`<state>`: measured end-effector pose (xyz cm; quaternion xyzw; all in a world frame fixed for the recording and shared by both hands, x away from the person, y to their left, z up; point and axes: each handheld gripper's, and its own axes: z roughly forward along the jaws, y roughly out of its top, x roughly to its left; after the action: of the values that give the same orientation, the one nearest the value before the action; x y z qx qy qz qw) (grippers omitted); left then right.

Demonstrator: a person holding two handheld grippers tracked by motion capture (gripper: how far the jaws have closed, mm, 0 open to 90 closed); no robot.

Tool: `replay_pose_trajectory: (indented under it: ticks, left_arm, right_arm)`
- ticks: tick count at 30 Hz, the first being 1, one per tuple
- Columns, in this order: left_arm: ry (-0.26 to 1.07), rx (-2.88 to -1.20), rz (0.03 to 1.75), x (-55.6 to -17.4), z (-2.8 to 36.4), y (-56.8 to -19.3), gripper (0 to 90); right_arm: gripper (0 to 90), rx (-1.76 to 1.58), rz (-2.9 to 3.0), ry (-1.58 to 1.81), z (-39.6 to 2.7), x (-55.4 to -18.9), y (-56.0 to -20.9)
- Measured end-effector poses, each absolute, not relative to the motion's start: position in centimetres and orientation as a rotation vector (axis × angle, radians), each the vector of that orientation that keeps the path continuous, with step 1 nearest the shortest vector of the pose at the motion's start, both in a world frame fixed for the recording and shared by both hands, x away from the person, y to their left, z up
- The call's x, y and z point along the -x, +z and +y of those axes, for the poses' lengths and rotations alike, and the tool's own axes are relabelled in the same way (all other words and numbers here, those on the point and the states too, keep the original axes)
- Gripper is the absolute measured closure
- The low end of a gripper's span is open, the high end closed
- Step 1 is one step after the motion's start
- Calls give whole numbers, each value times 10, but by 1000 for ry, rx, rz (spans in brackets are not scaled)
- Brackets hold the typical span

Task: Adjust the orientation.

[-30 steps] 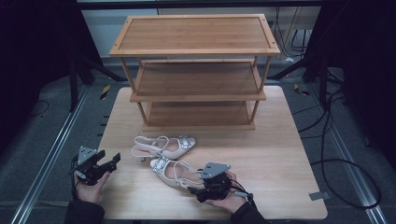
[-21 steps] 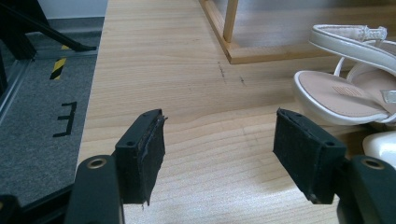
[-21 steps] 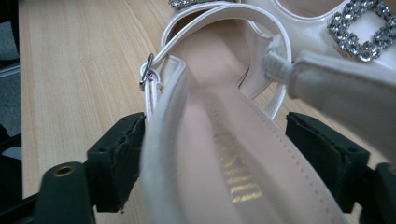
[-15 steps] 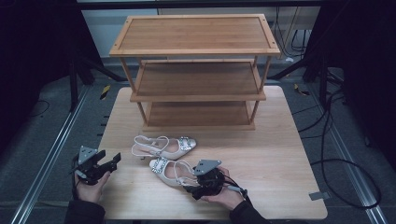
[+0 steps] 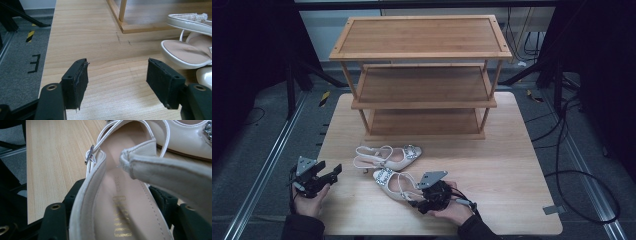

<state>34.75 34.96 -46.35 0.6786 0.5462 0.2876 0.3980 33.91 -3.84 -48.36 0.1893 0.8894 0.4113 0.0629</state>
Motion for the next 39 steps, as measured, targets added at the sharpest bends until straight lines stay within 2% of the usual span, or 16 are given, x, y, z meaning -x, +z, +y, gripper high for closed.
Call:
replay_pose_trajectory:
  ticks: [7,15,22,32,39]
  left_arm:
    - [728,-1714,1382,-347,350,-463,324]
    - [736,-1705,1386,-346,351,-462,324]
    - [738,-1705,1388,-346,351,-463,324]
    - [737,-1709,1388,-347,350,-463,324]
    - [735,-1714,1383,-348,349,-464,323]
  right_arm:
    - [403,-601,2720,1284,-41,-337,-482]
    - [401,-616,2678,1390,-61,-321,-462]
    - [400,-757,2528,1399,-101,-321,-443]
    - [400,-950,2320,1408,-138,-335,-433]
    - [399,-1097,2208,1344,-135,-374,-437]
